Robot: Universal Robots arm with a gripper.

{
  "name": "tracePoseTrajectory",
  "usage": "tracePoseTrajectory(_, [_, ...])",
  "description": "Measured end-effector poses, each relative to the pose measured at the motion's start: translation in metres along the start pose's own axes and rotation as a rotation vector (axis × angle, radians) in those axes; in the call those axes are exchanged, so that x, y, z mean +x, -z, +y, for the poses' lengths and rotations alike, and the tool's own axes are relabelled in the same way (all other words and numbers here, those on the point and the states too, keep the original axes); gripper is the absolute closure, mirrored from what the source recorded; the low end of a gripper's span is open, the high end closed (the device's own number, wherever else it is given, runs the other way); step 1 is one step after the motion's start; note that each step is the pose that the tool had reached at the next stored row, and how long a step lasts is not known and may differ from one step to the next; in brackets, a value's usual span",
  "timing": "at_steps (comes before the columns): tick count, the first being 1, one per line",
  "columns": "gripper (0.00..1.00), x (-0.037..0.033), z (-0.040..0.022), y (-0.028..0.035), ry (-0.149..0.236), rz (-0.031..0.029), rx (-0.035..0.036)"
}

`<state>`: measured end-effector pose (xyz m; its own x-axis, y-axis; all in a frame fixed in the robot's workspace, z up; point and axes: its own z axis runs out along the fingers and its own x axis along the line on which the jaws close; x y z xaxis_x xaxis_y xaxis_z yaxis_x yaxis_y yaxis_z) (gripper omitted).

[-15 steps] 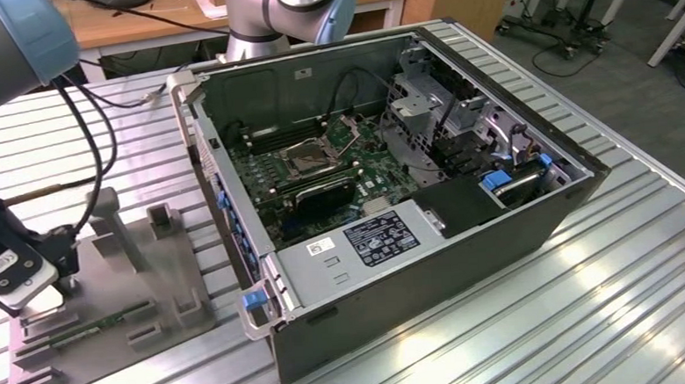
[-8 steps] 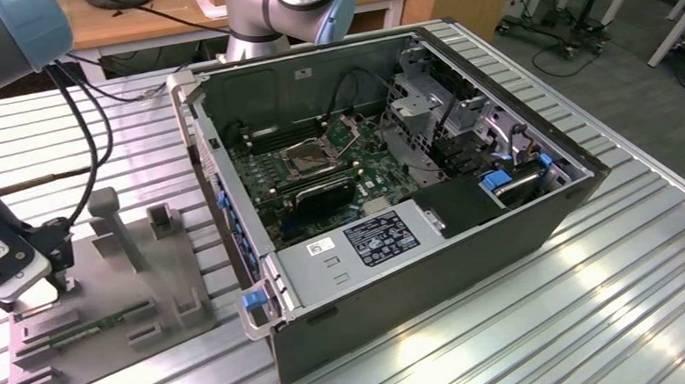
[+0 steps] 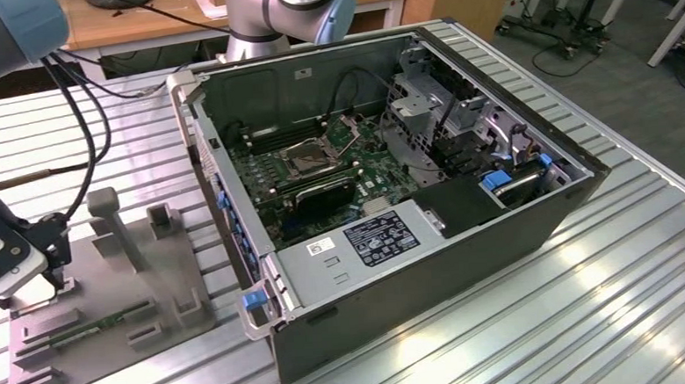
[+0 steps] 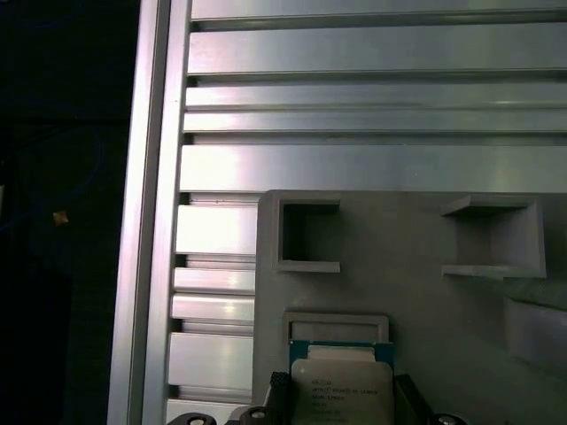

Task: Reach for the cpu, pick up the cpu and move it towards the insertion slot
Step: 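Pick up the cpu and move it towards the insertion slot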

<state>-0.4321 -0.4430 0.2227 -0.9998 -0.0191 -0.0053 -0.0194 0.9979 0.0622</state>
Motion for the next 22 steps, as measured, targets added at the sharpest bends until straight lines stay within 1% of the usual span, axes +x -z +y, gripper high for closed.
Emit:
tracePoseTrajectory(3, [0.46, 0.0000, 0.0000, 0.0004, 0.000, 0.0001, 0.0001])
tracePoseTrajectory(6, [0.46, 0.0000, 0.0003, 0.0044, 0.000, 0.0002, 0.0001])
tracePoseTrajectory(18, [0.46, -0.0002, 0.0020, 0.0325, 0.000, 0.0001, 0.0001])
tracePoseTrajectory(20, [0.46, -0.0002, 0.0023, 0.0367, 0.000, 0.0001, 0.0001])
tracePoseTrajectory(22, [0.46, -0.0002, 0.0025, 0.0395, 0.000, 0.0000, 0.0001])
